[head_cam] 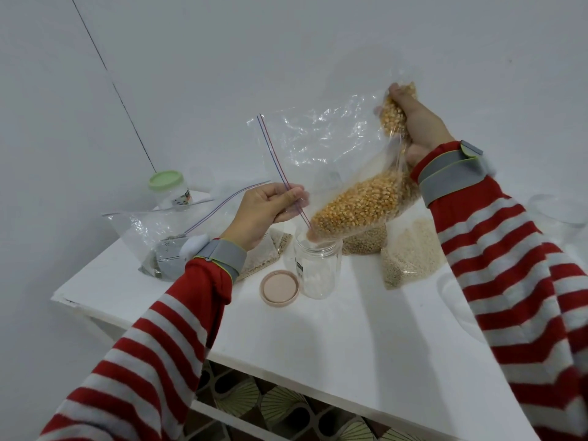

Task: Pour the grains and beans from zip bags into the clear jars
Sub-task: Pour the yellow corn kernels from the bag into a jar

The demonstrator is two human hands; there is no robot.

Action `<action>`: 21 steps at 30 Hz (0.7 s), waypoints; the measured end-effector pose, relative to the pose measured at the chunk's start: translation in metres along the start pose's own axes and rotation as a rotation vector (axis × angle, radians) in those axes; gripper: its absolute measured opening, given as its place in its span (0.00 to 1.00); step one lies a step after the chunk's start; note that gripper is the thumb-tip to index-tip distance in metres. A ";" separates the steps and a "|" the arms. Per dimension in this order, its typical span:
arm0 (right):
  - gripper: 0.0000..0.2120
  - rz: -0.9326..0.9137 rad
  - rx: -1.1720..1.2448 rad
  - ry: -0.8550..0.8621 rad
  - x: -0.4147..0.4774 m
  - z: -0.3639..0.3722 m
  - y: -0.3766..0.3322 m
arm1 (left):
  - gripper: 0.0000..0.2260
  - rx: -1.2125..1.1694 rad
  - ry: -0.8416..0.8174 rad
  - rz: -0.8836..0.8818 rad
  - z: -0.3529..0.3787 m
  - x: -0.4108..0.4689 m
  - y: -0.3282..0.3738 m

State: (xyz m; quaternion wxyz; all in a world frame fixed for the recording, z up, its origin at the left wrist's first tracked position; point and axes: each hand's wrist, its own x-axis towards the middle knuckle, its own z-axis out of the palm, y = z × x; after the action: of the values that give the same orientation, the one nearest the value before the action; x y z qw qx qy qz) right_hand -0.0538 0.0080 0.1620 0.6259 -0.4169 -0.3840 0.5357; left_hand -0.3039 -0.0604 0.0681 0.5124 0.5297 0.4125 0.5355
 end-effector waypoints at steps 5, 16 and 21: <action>0.10 0.020 0.053 -0.012 0.005 0.003 0.005 | 0.05 0.084 -0.063 -0.017 0.011 0.000 -0.008; 0.13 0.041 0.087 -0.005 0.010 0.004 0.022 | 0.08 0.353 -0.113 -0.057 0.004 0.007 -0.034; 0.14 0.054 0.108 0.013 0.011 -0.004 0.026 | 0.05 0.421 -0.098 -0.033 0.007 0.007 -0.034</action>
State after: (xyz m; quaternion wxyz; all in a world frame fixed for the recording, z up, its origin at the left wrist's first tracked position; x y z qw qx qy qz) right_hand -0.0577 0.0202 0.1365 0.6353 -0.3961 -0.3393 0.5696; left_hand -0.2929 -0.0491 0.0362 0.4187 0.6436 0.4983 0.4028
